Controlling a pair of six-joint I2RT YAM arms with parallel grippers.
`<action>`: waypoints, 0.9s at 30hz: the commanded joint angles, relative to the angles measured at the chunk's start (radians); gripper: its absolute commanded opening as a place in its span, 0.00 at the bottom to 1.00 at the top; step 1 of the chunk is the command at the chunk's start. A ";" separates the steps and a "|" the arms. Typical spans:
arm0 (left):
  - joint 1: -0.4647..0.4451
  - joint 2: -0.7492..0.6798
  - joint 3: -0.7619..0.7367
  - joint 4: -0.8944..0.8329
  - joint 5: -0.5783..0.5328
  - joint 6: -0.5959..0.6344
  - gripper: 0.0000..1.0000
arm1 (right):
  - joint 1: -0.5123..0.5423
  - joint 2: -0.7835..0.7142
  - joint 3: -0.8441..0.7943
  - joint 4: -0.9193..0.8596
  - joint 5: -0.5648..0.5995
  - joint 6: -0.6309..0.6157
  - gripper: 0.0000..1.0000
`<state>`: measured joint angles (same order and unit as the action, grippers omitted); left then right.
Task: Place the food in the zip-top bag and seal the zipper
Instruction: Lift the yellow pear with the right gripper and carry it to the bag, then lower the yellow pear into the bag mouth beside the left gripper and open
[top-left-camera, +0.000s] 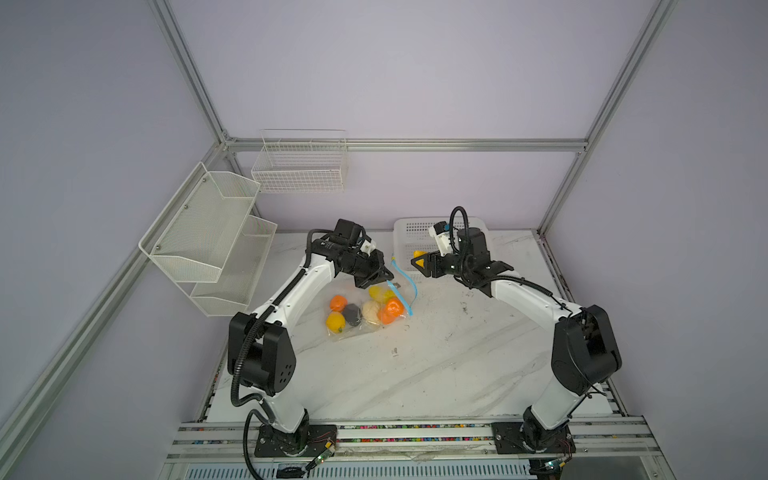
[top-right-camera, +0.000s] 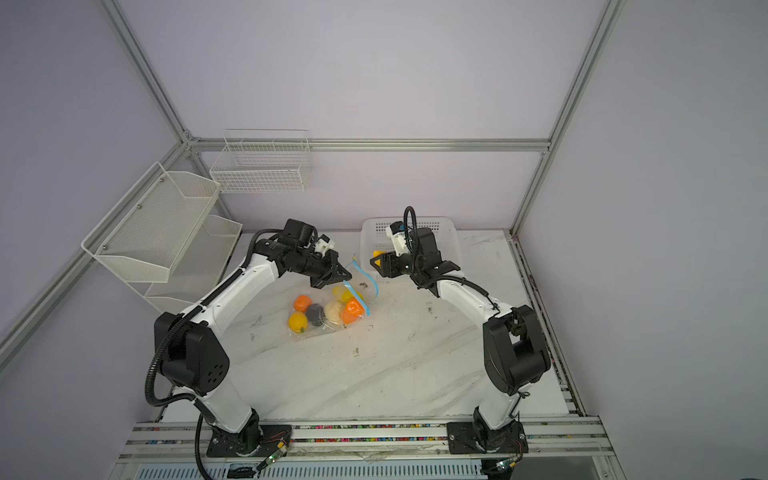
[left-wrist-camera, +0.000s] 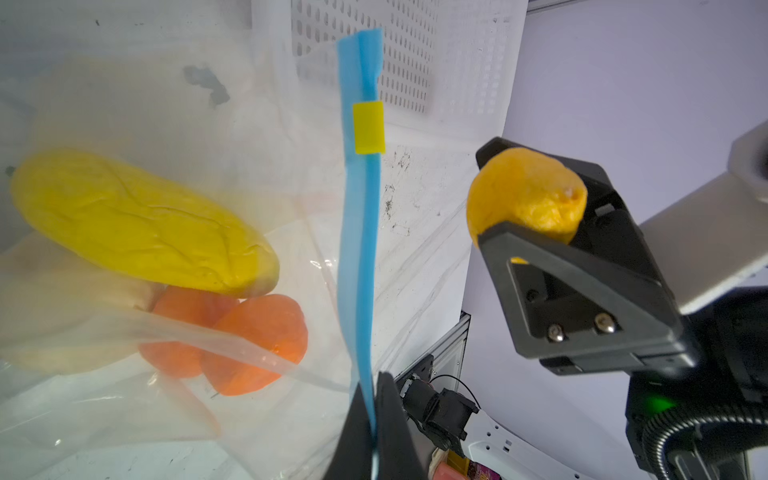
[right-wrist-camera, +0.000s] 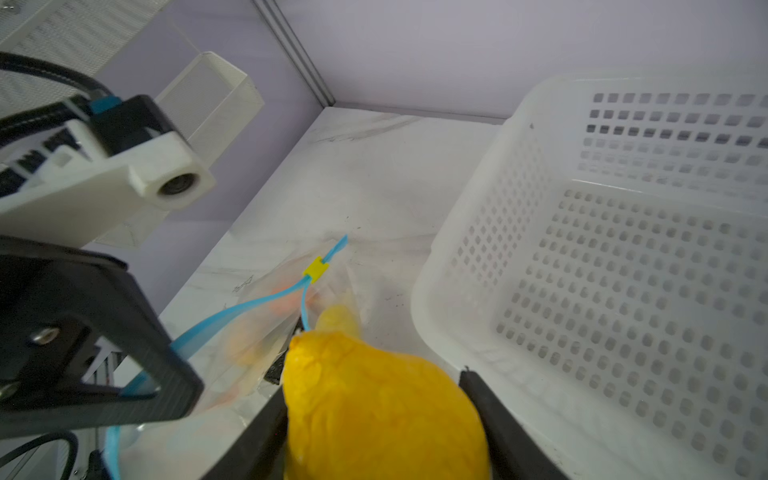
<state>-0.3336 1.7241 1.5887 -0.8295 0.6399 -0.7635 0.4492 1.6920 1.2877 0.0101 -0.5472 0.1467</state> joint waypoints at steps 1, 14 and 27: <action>0.009 -0.006 0.004 0.024 0.016 0.010 0.00 | 0.024 -0.029 -0.016 -0.022 -0.081 0.006 0.61; 0.005 -0.005 0.007 0.027 0.010 0.002 0.00 | 0.064 -0.060 -0.071 0.030 -0.167 0.023 0.61; -0.007 -0.005 0.018 0.027 0.006 -0.003 0.00 | 0.084 -0.052 -0.091 0.034 -0.198 0.020 0.59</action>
<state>-0.3351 1.7241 1.5890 -0.8272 0.6388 -0.7666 0.5194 1.6638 1.2045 0.0193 -0.7174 0.1642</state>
